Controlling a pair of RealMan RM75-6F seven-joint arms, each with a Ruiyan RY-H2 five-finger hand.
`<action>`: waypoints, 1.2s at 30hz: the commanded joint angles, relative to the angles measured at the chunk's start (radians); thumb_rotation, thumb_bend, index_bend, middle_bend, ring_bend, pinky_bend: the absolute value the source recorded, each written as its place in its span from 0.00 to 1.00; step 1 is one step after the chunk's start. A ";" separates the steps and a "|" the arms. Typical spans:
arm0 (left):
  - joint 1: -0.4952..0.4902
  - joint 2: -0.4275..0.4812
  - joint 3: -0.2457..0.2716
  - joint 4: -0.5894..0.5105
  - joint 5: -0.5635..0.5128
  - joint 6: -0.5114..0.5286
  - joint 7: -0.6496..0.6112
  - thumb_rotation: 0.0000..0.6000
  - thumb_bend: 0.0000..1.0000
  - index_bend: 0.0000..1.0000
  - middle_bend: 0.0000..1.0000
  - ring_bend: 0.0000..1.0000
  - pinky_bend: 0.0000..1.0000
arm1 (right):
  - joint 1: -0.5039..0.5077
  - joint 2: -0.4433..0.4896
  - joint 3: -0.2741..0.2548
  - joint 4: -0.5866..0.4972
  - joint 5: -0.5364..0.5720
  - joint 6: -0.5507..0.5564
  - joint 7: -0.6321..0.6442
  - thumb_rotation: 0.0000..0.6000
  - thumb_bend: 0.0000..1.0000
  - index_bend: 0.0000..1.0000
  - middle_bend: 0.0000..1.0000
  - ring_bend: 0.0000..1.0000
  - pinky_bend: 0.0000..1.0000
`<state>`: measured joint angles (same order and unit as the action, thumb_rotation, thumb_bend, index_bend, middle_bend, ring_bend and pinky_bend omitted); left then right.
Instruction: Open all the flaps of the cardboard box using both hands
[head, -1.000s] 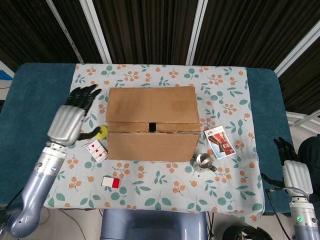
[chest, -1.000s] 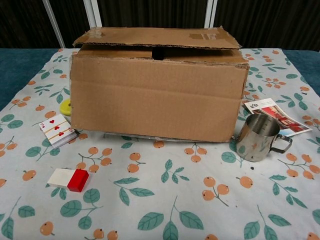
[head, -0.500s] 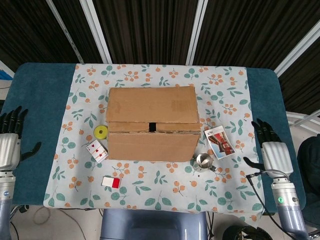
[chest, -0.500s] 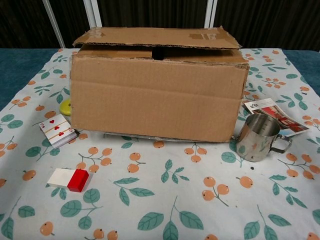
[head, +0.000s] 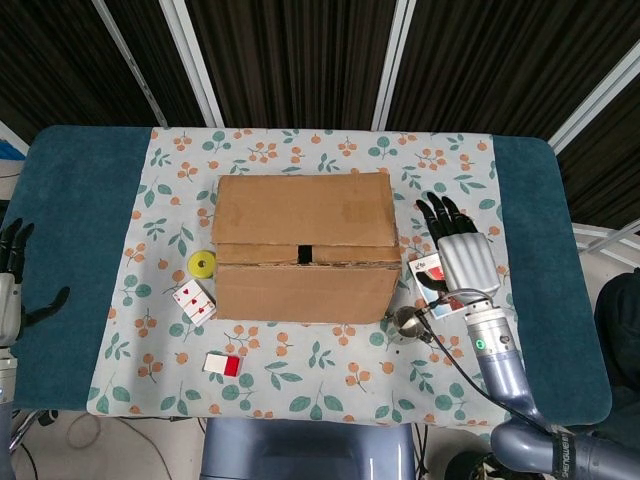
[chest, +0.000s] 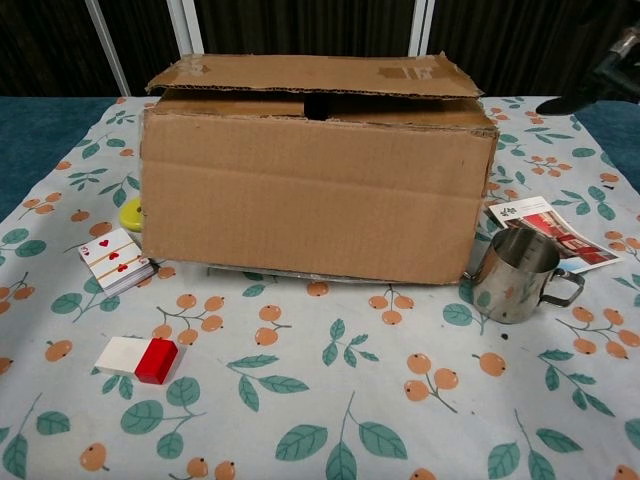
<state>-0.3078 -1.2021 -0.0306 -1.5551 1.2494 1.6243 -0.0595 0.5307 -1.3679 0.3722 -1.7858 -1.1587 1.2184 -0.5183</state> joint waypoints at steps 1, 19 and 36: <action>0.008 0.006 -0.012 -0.003 0.000 -0.016 -0.014 1.00 0.20 0.00 0.00 0.00 0.00 | 0.031 -0.039 0.003 0.032 0.030 -0.013 -0.026 1.00 0.20 0.00 0.00 0.00 0.22; 0.030 0.017 -0.067 -0.007 -0.003 -0.089 -0.040 1.00 0.20 0.00 0.00 0.00 0.00 | 0.155 -0.177 0.023 0.196 0.110 -0.047 -0.034 1.00 0.30 0.00 0.00 0.00 0.22; 0.045 0.017 -0.104 -0.008 -0.006 -0.142 -0.053 1.00 0.21 0.00 0.00 0.00 0.00 | 0.244 -0.247 0.055 0.328 0.141 -0.066 -0.001 1.00 0.31 0.00 0.00 0.00 0.22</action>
<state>-0.2631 -1.1857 -0.1341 -1.5627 1.2429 1.4829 -0.1125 0.7703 -1.6136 0.4237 -1.4601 -1.0171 1.1516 -0.5210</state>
